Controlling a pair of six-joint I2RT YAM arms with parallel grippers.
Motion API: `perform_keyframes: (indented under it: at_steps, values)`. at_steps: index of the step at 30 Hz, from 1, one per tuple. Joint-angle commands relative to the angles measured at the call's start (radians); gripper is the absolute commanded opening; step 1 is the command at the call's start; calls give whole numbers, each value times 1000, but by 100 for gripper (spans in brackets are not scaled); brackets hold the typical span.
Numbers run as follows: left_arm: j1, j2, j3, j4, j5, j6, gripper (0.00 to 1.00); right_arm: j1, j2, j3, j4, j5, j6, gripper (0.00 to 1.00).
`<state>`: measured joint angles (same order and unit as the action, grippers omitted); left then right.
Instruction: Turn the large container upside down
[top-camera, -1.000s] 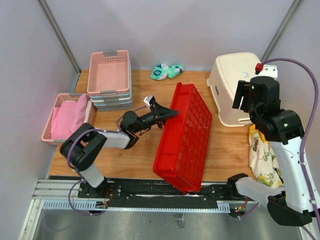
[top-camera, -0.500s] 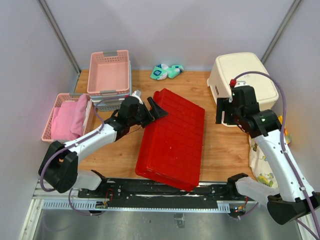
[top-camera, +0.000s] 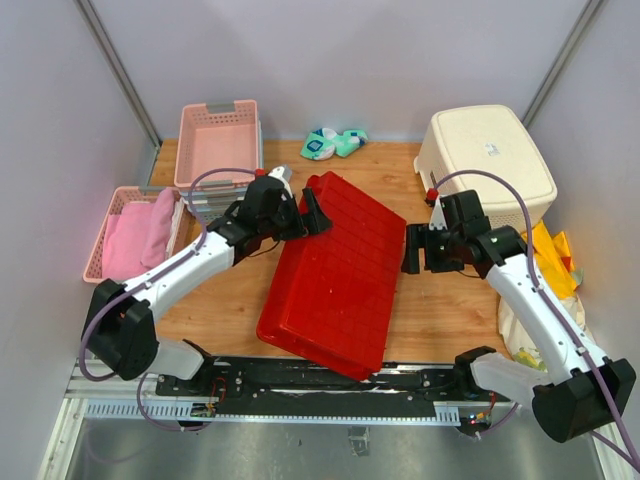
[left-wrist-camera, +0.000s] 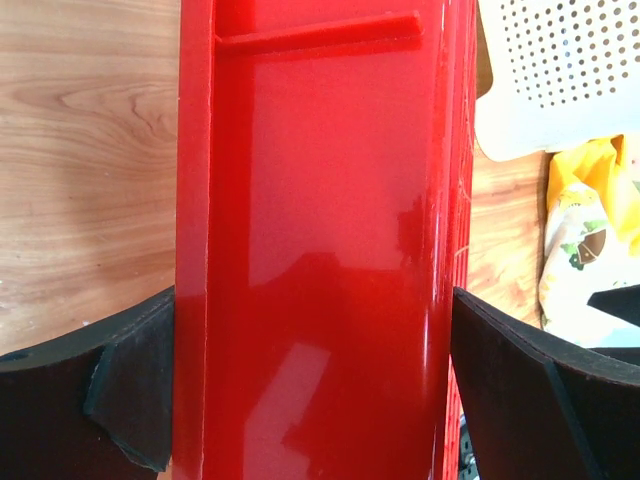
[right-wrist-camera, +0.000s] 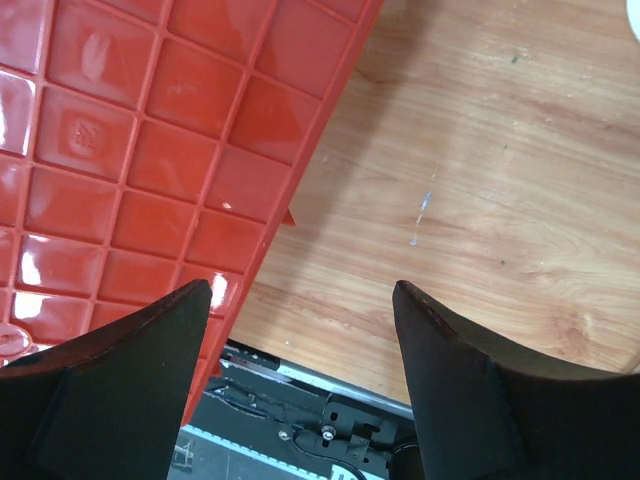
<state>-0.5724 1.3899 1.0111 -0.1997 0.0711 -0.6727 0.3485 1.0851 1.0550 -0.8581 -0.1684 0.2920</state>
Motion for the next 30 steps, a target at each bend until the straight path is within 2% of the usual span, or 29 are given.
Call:
perform_keyframes:
  at_steps: [1, 3, 5, 9, 14, 22, 27, 30]
  values:
    - [3, -40, 45, -170, -43, 179, 99, 7, -1, -16, 17, -48, 10, 76]
    - [3, -73, 72, -149, 13, 156, 99, 7, -4, -15, 17, -27, 20, 76]
    - [3, -93, 113, -167, 2, 138, 99, 7, -12, -18, 16, 21, 29, 75]
    - [3, -110, 192, -239, -70, 154, 99, 7, -29, -24, 12, 115, 30, 75]
    - [3, -90, 242, -340, -208, 206, 99, 7, -12, -26, 17, 110, 31, 75]
    - [3, -160, 169, -291, -316, 278, 99, 7, 21, -31, 19, 104, 38, 75]
    - [3, -142, 185, -365, -246, 278, 99, 8, 38, -33, 26, 91, 41, 75]
    - [3, -151, 86, -375, -199, 250, 99, 7, 51, -49, 43, 41, 67, 75]
